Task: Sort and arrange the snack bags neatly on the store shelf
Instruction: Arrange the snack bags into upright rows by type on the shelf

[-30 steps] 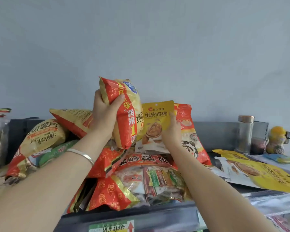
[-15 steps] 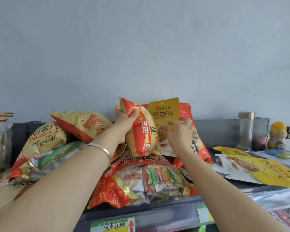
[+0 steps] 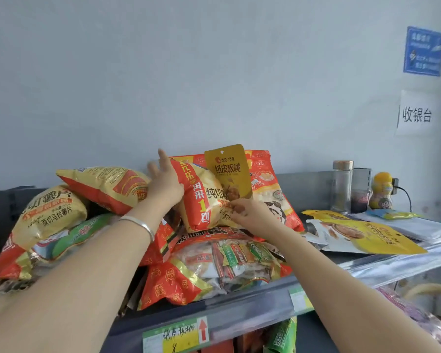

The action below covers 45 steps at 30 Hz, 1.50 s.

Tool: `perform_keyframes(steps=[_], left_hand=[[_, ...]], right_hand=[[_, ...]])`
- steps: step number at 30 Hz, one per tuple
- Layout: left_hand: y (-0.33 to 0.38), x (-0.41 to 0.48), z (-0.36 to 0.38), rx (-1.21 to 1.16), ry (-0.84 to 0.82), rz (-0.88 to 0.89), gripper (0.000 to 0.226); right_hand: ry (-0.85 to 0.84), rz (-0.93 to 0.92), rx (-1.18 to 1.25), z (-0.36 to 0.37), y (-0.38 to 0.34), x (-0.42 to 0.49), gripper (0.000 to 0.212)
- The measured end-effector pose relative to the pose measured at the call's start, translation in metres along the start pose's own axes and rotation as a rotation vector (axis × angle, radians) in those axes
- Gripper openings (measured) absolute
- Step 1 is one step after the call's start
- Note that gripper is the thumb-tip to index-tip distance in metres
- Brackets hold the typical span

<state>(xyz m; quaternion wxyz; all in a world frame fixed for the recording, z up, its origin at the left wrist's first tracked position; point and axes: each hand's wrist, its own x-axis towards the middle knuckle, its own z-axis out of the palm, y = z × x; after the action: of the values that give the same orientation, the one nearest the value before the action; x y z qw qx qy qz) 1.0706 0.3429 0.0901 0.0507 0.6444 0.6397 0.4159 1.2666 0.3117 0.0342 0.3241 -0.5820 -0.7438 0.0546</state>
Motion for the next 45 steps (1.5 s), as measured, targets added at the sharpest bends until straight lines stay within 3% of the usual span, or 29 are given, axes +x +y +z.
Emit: perform_keyframes(steps=[4,7,10,16,24,29,32,34,42,45], left_hand=[[0.011,-0.019,-0.005,0.416,0.046,0.326,0.078],[0.026,-0.037,0.003,0.512,-0.162,0.565,0.061],[0.036,-0.053,0.015,0.495,-0.317,0.631,0.05],[0.026,-0.069,0.02,0.517,-0.341,0.615,0.043],[0.012,-0.089,0.011,0.685,-0.368,0.574,0.043],[0.006,-0.115,0.001,0.72,-0.289,0.51,0.035],[0.002,-0.13,-0.006,0.757,-0.199,0.48,0.032],[-0.003,-0.139,-0.012,0.782,-0.175,0.437,0.034],[-0.027,-0.149,-0.026,0.635,-0.102,0.315,0.039],[-0.025,-0.144,-0.024,0.545,-0.062,0.27,0.036]], right_hand=[[0.033,0.006,0.005,0.005,-0.007,-0.004,0.044],[0.057,0.015,0.031,0.012,-0.014,-0.007,0.047],[0.055,0.014,0.044,0.014,-0.017,-0.015,0.045],[0.03,0.026,-0.006,0.007,-0.007,-0.033,0.043],[-0.107,-0.088,-0.1,0.002,-0.011,-0.05,0.034],[-0.23,-0.234,-0.206,-0.001,-0.02,-0.07,0.065],[-0.213,-0.373,-0.442,0.007,-0.026,-0.08,0.087],[-0.182,-0.434,-0.52,0.019,-0.029,-0.082,0.091],[-0.023,-0.435,-0.591,0.038,-0.039,-0.083,0.066],[0.207,-0.522,-0.596,0.036,-0.037,-0.08,0.041]])
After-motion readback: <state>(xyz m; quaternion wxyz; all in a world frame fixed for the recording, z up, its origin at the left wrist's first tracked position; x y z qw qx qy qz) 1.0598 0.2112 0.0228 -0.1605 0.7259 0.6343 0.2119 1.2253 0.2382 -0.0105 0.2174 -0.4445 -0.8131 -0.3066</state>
